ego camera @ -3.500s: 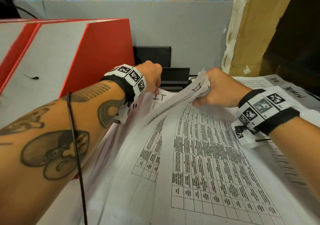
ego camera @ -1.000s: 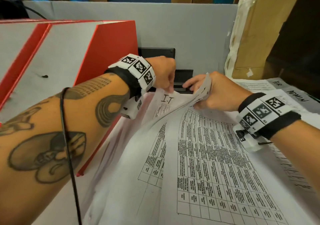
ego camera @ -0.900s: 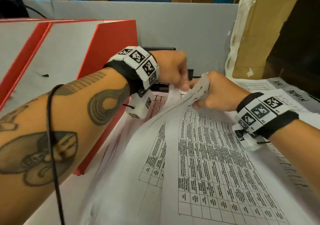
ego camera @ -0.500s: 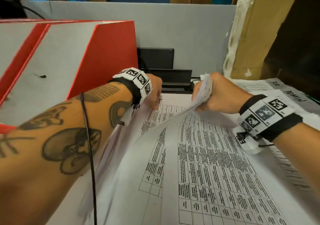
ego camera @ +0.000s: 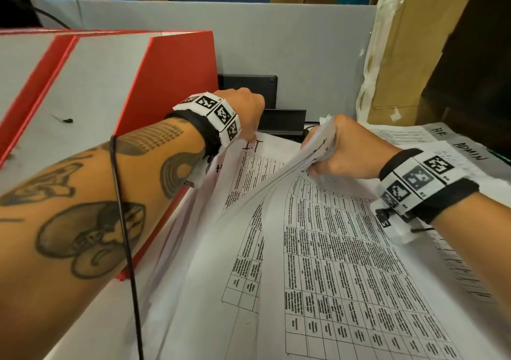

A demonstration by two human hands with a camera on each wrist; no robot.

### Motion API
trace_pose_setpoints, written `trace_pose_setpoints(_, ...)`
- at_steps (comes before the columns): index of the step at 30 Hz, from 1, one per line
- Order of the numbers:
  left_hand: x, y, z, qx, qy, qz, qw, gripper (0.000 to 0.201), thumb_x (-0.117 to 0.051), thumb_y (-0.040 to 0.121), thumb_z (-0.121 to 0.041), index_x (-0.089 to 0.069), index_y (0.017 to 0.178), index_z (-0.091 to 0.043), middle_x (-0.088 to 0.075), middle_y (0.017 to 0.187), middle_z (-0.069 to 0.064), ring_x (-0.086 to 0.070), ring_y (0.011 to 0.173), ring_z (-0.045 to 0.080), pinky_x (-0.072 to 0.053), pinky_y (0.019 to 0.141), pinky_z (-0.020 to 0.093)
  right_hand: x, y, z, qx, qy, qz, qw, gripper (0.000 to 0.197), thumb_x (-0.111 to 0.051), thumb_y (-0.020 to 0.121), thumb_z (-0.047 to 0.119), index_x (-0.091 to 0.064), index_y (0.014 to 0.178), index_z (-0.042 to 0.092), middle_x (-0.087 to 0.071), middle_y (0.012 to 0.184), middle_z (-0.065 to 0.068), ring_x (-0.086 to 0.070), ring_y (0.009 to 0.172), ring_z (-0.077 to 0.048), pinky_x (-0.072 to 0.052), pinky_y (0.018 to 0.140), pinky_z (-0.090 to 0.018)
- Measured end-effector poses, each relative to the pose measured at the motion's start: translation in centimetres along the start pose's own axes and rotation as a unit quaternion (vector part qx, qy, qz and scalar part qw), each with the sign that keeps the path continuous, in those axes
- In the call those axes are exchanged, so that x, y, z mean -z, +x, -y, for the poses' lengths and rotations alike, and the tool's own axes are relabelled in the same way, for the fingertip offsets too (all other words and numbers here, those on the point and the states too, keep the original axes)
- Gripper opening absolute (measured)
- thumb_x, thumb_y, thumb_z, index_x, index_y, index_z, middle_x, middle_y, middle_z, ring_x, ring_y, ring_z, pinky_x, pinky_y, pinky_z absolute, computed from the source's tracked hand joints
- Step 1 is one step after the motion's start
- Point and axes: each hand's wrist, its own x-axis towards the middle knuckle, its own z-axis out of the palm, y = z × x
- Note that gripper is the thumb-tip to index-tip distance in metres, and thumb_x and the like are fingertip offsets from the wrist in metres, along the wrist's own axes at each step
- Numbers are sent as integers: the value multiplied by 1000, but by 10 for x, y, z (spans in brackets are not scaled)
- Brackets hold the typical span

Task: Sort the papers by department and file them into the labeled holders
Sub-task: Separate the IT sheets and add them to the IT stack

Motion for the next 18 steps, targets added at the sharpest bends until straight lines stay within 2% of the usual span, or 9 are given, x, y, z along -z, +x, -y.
trace_pose_setpoints(5,17,-10,-6,5,4,-40,999,39,-90,75,-41,-74,100,-16,-71,95,4,-68,86,29,-62,79,45,-1,0,2,0,-3,-14,1000,42,-92,70,8,-75,103,26,-72,101,13,-70,99,-7,-59,92,-37)
trace_pose_setpoints(8,23,-14,-10,-73,-107,-10,992,21,-89,76,-39,-80,86,-24,-76,82,-7,-72,84,15,-59,79,30,-1,0,4,17,3,-23,1000,60,-93,69,14,-67,120,33,-69,115,14,-61,122,-9,-49,102,-32)
trace_pose_setpoints(9,25,-16,-12,-110,-163,20,980,15,-88,78,-38,-81,84,-26,-77,78,-10,-71,81,7,-56,78,23,-1,0,4,21,6,-21,1000,62,-93,69,13,-67,121,36,-71,112,15,-62,120,-7,-48,99,-29)
trace_pose_setpoints(10,28,-20,-15,-147,-218,53,963,10,-86,81,-36,-82,85,-27,-78,78,-12,-70,75,2,-54,76,20,-1,-1,5,28,13,-18,999,57,-92,69,9,-71,112,40,-74,101,17,-67,107,-3,-50,91,-24)
trace_pose_setpoints(12,30,-24,-21,-187,-324,114,920,11,-76,92,-30,-82,93,-21,-79,83,-6,-69,69,3,-58,75,21,1,-1,3,36,12,-20,999,43,-89,67,-2,-73,83,34,-74,77,17,-70,77,0,-51,69,-18)
trace_pose_setpoints(14,29,-20,-23,-152,-424,147,881,31,-55,105,-33,-78,103,-12,-80,91,4,-74,75,12,-61,77,28,3,0,1,36,14,-40,998,39,-89,64,-5,-67,80,22,-70,74,11,-66,67,-1,-53,63,-27)
trace_pose_setpoints(15,25,-15,-20,-117,-445,150,875,39,-46,109,-37,-75,106,-11,-80,93,6,-77,80,16,-59,78,31,3,0,1,40,21,-48,998,43,-90,62,-5,-62,83,19,-66,74,11,-62,65,-2,-52,61,-30)
trace_pose_setpoints(16,19,-9,-15,-91,-427,139,889,41,-44,110,-40,-73,107,-12,-81,93,4,-77,84,17,-58,80,33,4,0,2,43,26,-51,997,49,-91,61,-5,-57,87,18,-62,73,11,-58,64,-3,-51,60,-32)
trace_pose_setpoints(18,3,5,-4,-71,-267,107,955,33,-60,100,-46,-77,103,-19,-80,92,-5,-76,86,15,-59,87,37,5,-1,1,42,25,-38,998,49,-92,61,-4,-61,95,15,-64,70,14,-61,64,-1,-54,60,-30)
